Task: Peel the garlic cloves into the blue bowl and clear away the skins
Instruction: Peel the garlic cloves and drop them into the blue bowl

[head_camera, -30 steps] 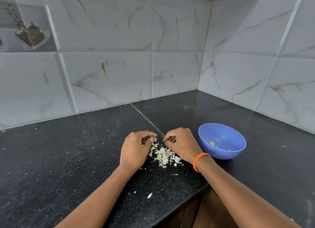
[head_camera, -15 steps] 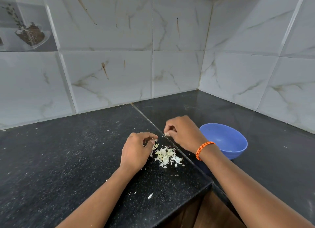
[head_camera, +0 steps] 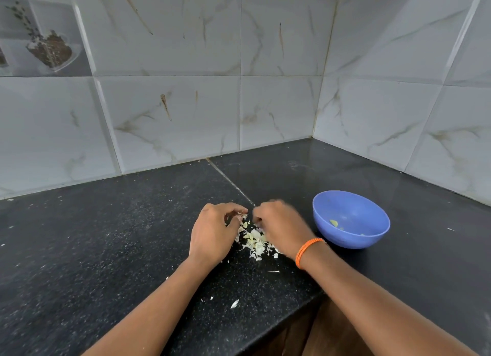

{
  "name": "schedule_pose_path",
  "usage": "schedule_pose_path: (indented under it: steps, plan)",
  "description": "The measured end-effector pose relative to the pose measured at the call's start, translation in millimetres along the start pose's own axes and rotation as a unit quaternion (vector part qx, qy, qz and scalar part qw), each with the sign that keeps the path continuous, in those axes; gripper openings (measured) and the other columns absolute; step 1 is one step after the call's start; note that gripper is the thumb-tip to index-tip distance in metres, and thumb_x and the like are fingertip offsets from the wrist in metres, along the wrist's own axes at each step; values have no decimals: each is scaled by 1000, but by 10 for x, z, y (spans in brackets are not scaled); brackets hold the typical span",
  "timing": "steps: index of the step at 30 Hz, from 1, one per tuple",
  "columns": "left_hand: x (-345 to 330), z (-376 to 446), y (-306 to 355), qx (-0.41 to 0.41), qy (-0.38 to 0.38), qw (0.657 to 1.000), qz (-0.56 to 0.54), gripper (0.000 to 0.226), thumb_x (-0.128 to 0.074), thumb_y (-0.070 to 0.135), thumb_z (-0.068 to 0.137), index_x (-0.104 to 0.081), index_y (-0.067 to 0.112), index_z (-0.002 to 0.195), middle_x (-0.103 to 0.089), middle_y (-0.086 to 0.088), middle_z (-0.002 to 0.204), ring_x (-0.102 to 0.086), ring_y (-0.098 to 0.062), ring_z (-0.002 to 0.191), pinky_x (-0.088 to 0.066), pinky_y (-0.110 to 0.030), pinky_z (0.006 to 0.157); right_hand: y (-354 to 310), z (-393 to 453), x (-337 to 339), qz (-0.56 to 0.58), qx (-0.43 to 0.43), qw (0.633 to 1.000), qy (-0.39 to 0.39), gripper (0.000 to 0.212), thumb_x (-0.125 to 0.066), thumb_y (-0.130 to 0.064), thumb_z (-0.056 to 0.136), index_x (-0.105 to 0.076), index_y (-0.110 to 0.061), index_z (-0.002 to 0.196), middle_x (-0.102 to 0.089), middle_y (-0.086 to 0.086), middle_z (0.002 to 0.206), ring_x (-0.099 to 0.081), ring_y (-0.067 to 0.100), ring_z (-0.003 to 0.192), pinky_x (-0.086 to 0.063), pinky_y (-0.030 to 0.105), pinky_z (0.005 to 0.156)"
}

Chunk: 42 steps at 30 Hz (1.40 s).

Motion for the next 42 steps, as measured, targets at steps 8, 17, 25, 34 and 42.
schedule_pose_path:
  steps: [8,17,25,34,42]
  plan:
    - [73,-112,346,-41,-24,996,-80,18,-89,34,88,-80,42,102,-76,26,92,-69,-6,93,-57,-38,86,129,-176,419,263,-54,954,136,10,-78,-12,94,-85,-20,90,-79,-11,79,-73,5,72,-57,20,69]
    - [120,-205,571,-76,27,997,2,14,-87,53,86,-79,41,88,-74,28,84,-68,-1,80,-58,-34,70,222,-471,316,267,-43,950,156,18,-76,-10,96,-86,-22,104,-74,-18,81,-69,9,58,-57,23,63]
    - [118,-227,657,-121,32,991,51,14,-79,50,95,-84,37,100,-79,23,93,-71,0,85,-61,-38,76,310,-525,259,326,-72,925,180,18,-79,-14,95,-82,-27,108,-77,-12,76,-70,12,56,-61,32,61]
    - [136,-252,731,-122,15,992,-35,8,-79,33,99,-87,36,97,-79,29,89,-71,5,75,-53,-23,66,246,-455,228,261,-21,950,172,13,-65,-10,104,-68,-21,97,-64,-12,85,-65,15,77,-52,29,67]
    - [79,-243,669,-85,-23,984,-153,15,-75,15,102,-87,22,96,-82,15,89,-79,-10,88,-64,-39,82,319,-407,125,508,-58,853,106,16,-62,-6,106,-74,-7,96,-70,13,77,-65,24,67,-57,35,63]
Point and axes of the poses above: each hand's wrist, its own z-axis towards the middle knuckle, its own x-axis out of the back of the hand, y = z × x, the point moved 8 cm from there along z, towards the middle knuckle
